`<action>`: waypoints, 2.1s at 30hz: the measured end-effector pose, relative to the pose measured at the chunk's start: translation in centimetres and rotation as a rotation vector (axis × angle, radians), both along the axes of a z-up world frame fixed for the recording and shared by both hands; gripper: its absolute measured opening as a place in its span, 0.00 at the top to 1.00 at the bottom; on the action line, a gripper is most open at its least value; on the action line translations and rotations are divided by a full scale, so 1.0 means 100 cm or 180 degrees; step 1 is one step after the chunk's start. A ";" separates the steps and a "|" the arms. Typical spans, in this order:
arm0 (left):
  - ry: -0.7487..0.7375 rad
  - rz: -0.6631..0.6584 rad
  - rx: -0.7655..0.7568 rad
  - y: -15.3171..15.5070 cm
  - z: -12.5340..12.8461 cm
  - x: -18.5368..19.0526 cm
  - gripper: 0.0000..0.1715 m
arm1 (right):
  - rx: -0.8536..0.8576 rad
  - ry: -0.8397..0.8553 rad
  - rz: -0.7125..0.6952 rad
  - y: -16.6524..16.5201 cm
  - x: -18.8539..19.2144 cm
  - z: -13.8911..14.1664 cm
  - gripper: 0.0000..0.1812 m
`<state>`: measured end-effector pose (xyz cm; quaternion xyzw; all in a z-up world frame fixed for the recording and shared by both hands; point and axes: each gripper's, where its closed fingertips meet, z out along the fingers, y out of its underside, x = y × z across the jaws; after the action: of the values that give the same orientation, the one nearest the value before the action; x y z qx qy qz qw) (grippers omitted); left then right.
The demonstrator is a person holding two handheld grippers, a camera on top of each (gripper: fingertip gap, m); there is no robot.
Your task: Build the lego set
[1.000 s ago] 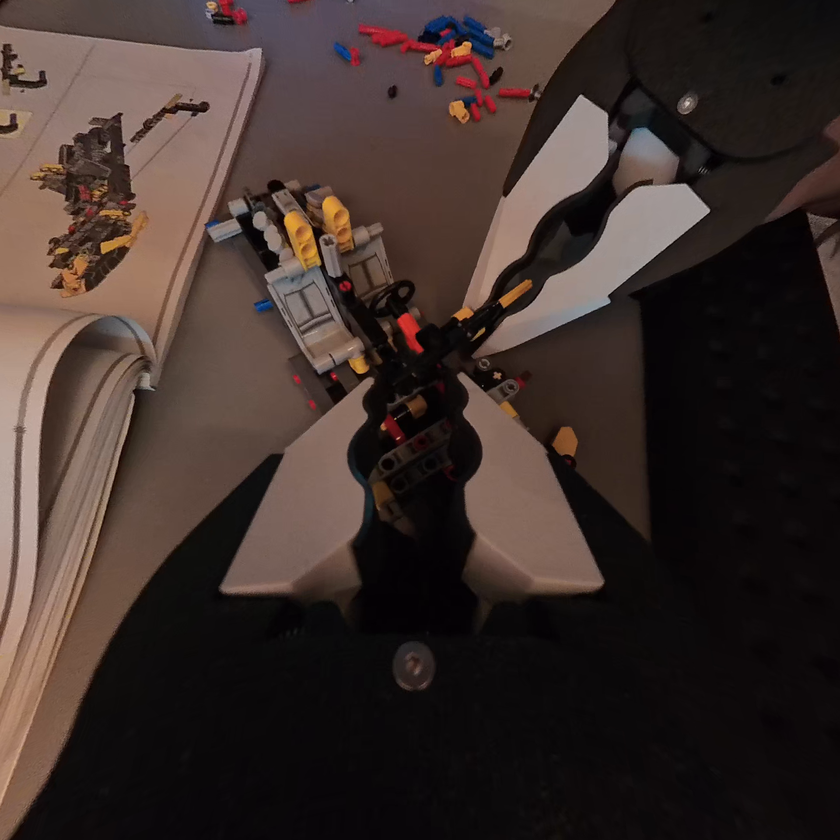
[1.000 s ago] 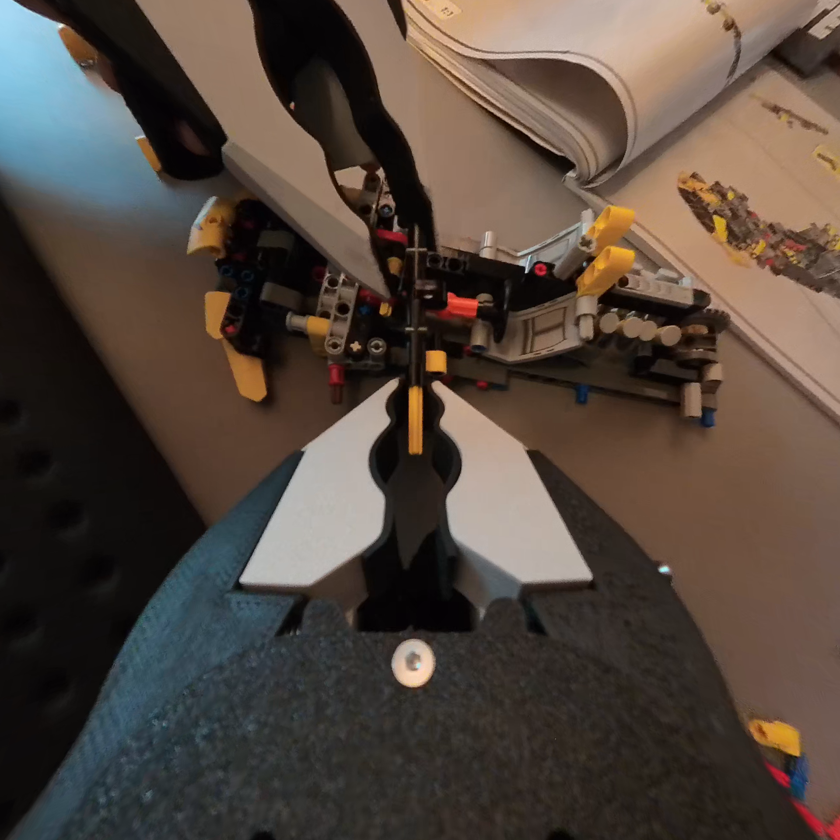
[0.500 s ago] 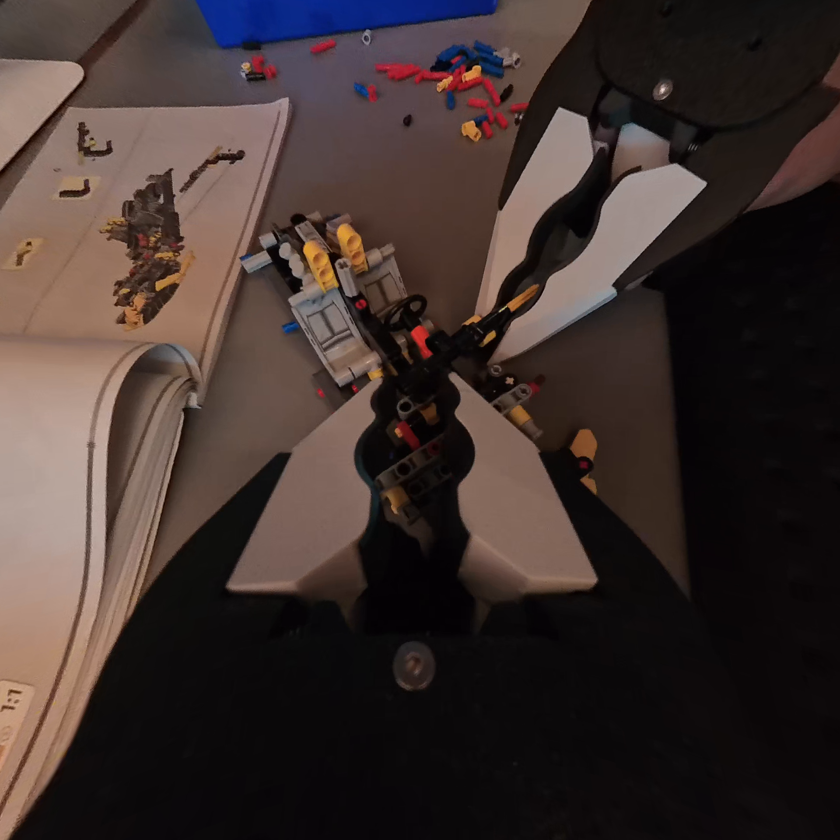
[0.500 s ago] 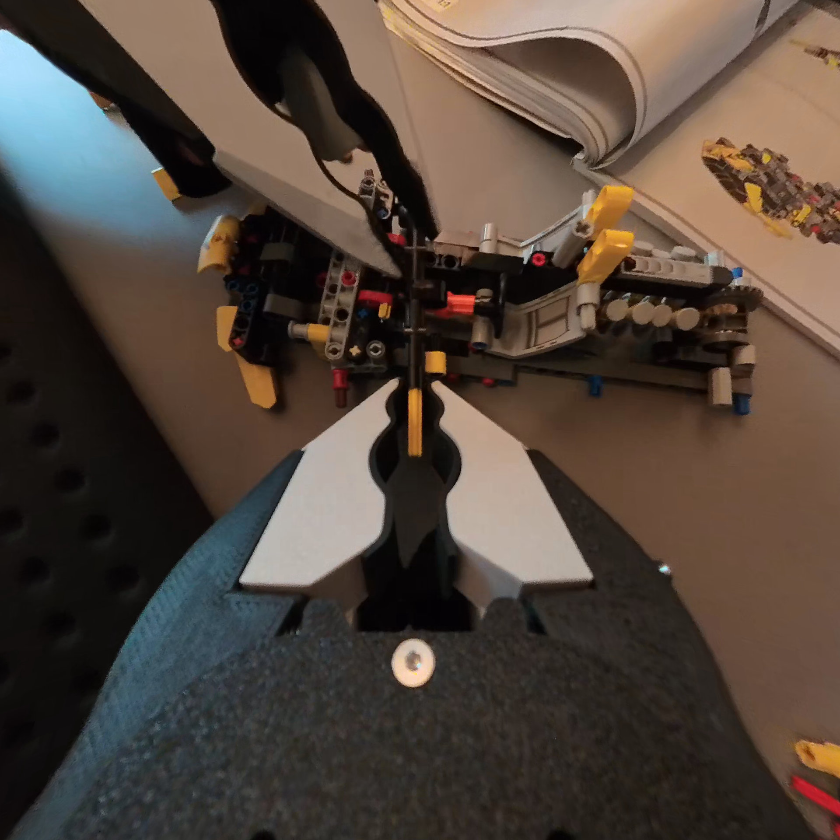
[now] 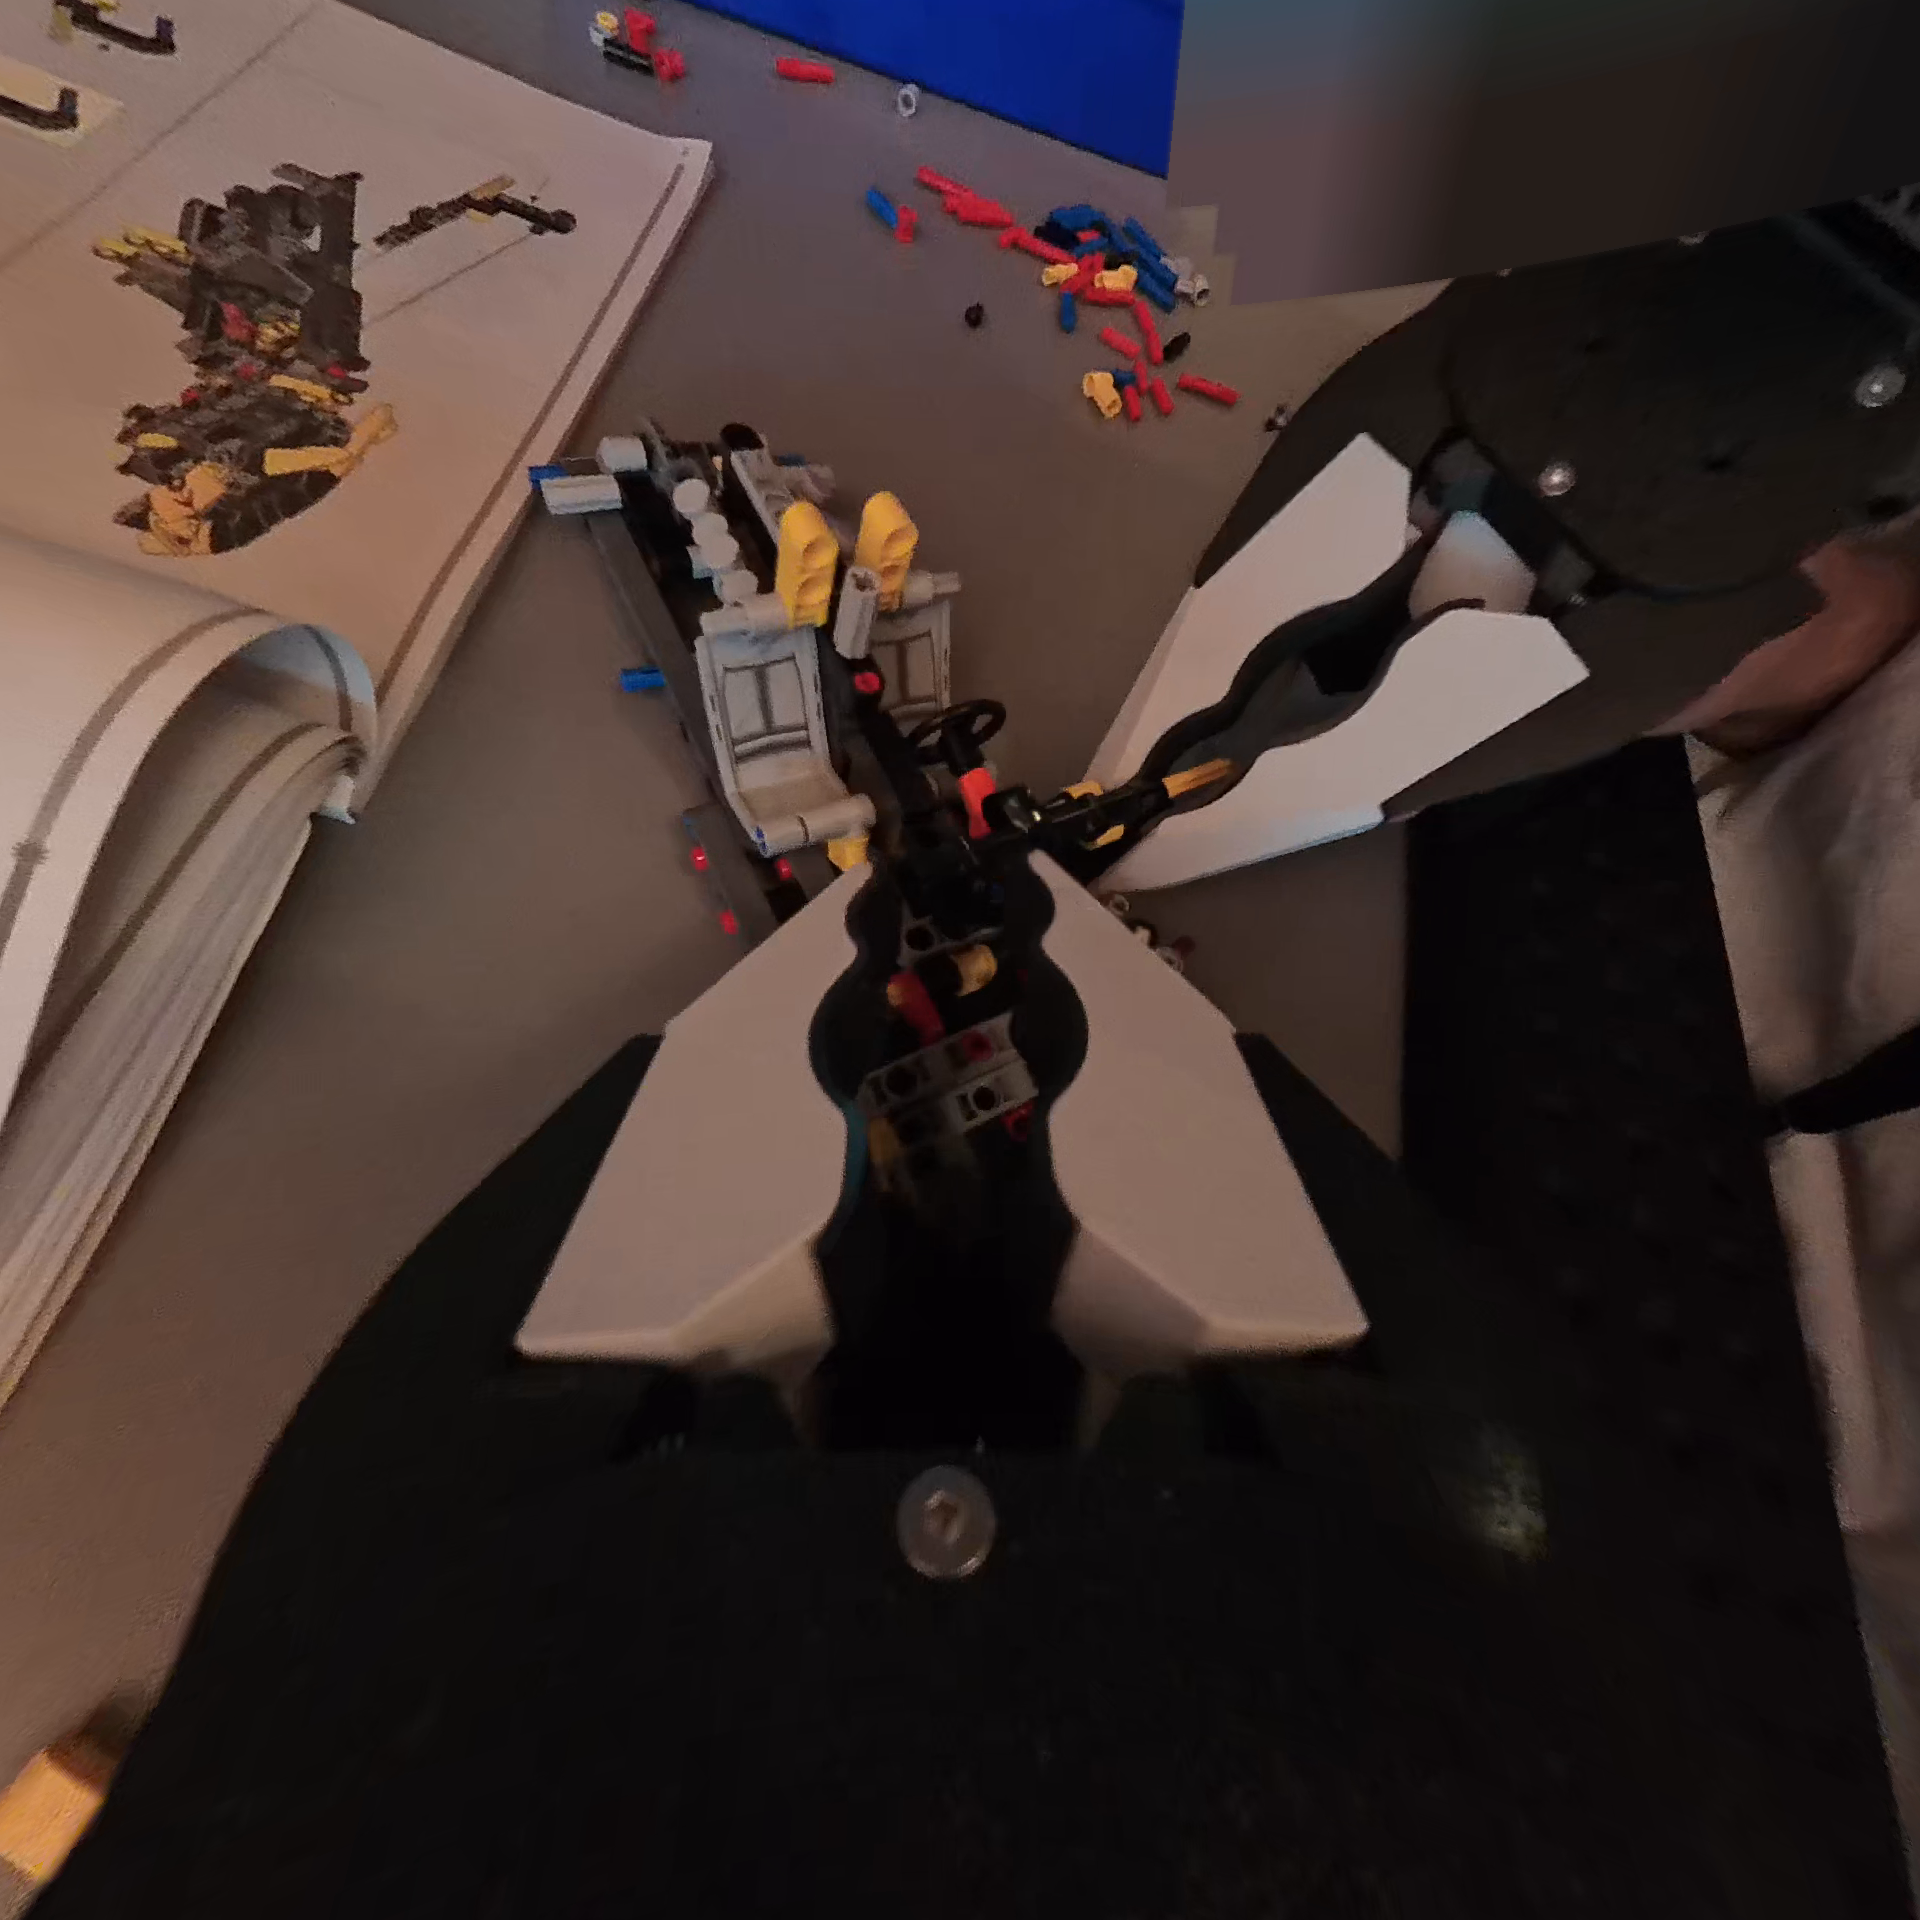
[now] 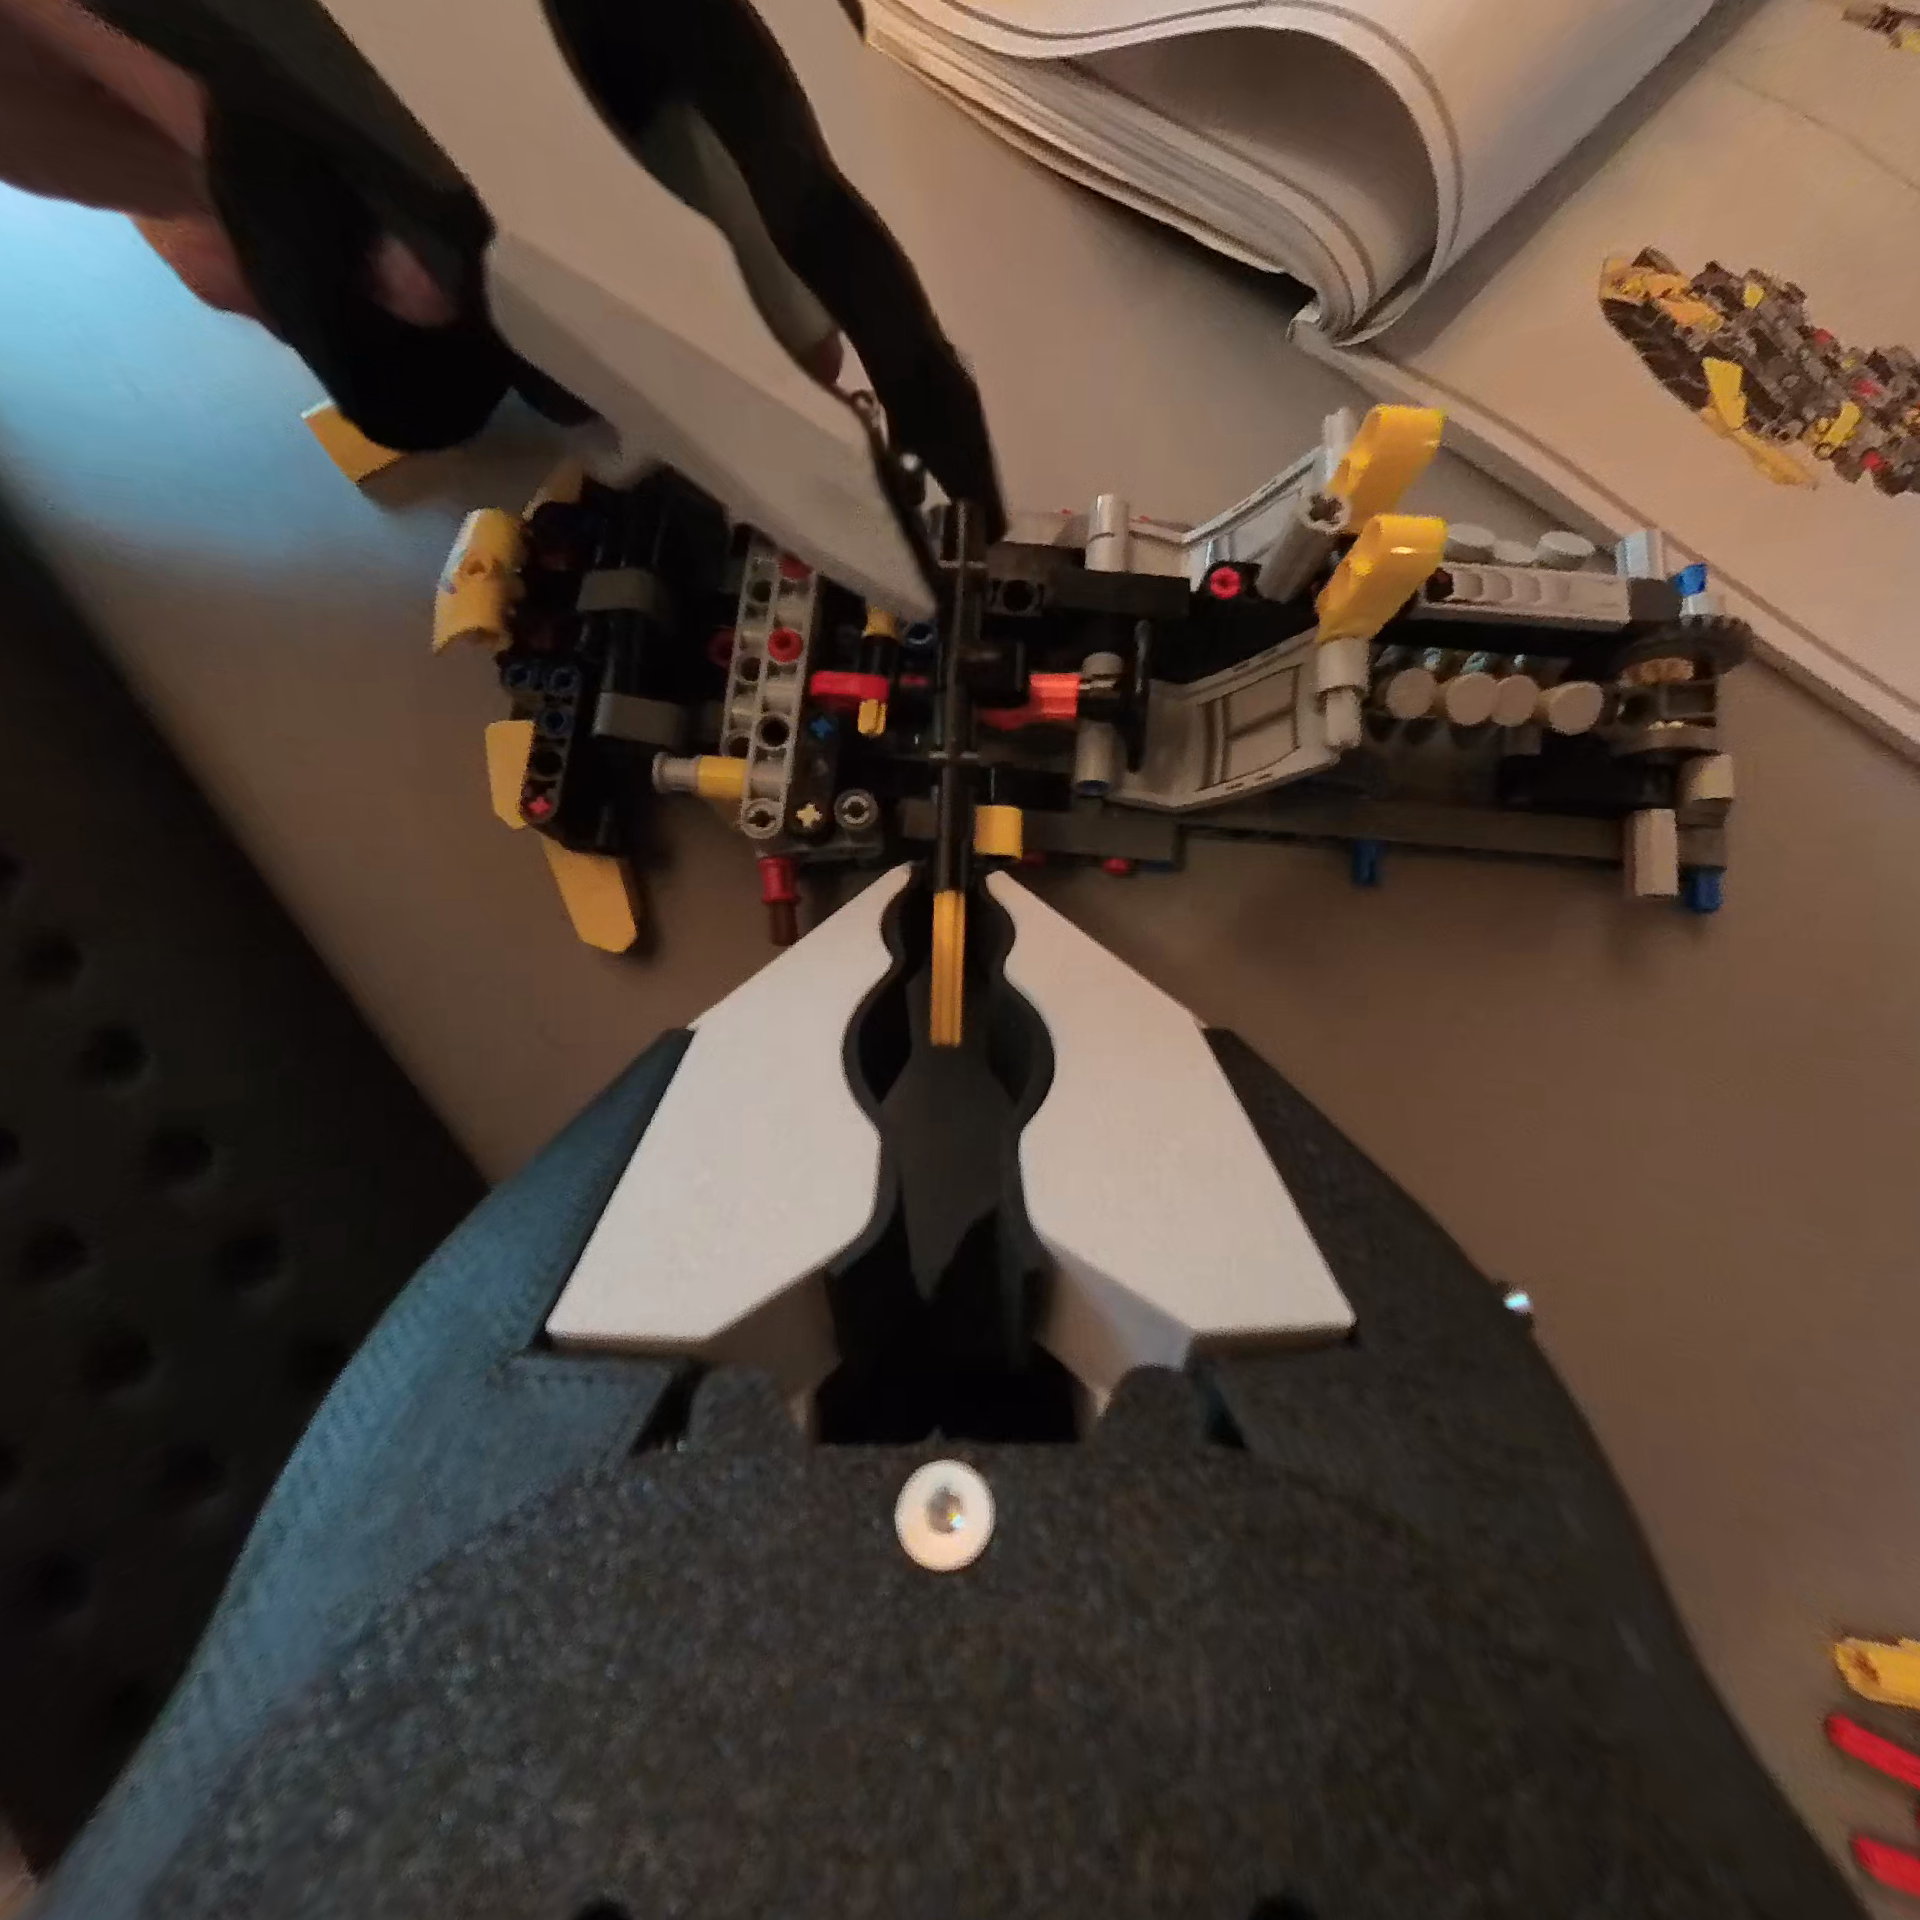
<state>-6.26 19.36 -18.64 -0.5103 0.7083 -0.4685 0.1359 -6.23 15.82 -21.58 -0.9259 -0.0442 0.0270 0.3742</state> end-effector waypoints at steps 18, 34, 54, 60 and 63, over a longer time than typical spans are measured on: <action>0.0007 -0.0072 -0.0199 0.001 0.000 0.000 0.92 | 0.0648 -0.0038 0.1126 -0.028 -0.001 0.020 0.81; -0.0063 -0.0256 -0.0201 0.003 0.000 -0.001 0.93 | 0.0275 -0.0625 0.3245 0.017 0.035 0.019 0.45; -0.0227 -0.0258 0.0081 0.008 0.000 -0.007 0.92 | -0.0494 -0.1476 0.4425 0.016 0.004 0.007 0.47; -0.0269 -0.0306 0.0220 0.009 0.000 -0.011 0.93 | -0.0585 -0.1753 0.4432 0.023 0.006 0.009 0.56; -0.0293 -0.0311 0.0266 0.009 0.000 -0.012 0.92 | -0.0745 -0.1706 0.4452 0.019 0.007 0.009 0.56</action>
<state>-7.46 20.28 -18.68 -0.4469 0.7443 -0.4676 0.1664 -5.56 17.70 -20.63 -0.6907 -0.7074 0.0366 0.1455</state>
